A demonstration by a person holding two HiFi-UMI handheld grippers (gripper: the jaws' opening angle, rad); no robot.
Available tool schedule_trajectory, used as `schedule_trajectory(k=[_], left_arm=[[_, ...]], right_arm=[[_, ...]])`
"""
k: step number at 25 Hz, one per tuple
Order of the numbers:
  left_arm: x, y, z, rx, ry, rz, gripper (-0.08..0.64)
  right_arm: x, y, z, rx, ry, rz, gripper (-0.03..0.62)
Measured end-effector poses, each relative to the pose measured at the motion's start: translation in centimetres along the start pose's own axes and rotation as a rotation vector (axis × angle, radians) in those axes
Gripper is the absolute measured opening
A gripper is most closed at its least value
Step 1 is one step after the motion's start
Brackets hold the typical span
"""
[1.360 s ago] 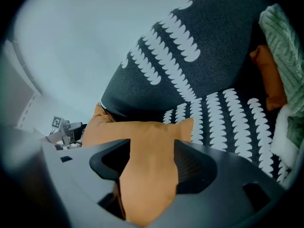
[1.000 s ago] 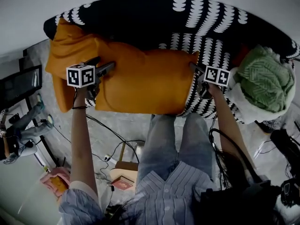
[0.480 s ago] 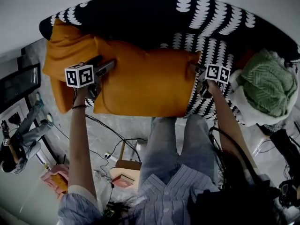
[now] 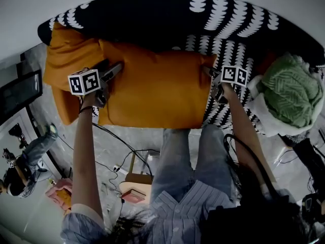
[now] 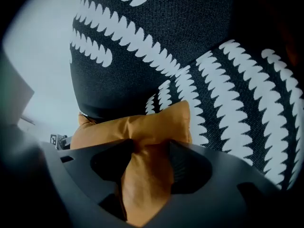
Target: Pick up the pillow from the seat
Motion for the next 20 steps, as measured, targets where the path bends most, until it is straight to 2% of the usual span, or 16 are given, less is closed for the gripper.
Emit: schedule_trajectory(k=[3,8,14,20], left_arm=[[-0.3,-0.2,0.0,-0.004,0.019,-0.02,0.38],[0.2,-0.1,-0.1,-0.04,-0.011,-0.025,0.368],[1.6,-1.4,1.4,-0.084,-0.051,0.0,0.311],[3.7,-2.9,3.6,-0.129,-0.08,-0.037,0.243]], right_arm=[[0.1,0.2,-0.1,0.052,-0.034,0.04,0.234],[0.9,0.6,0.6,-0.002,-0.123,0.025,0.182],[2.2,1.7,1.4,0.042,-0.106,0.014,0.132],[4.9,3.4,3.0,0.083,-0.136,0.001,0.106]])
Point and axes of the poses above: the fingertips, and each gripper's own axes: x backward along the fingers, y to its left, z out of its underside, the point moved 2 cm from there along x, backward along the fingers, and after that the axes turned 12 degrees about x, right-handed, at the moved point
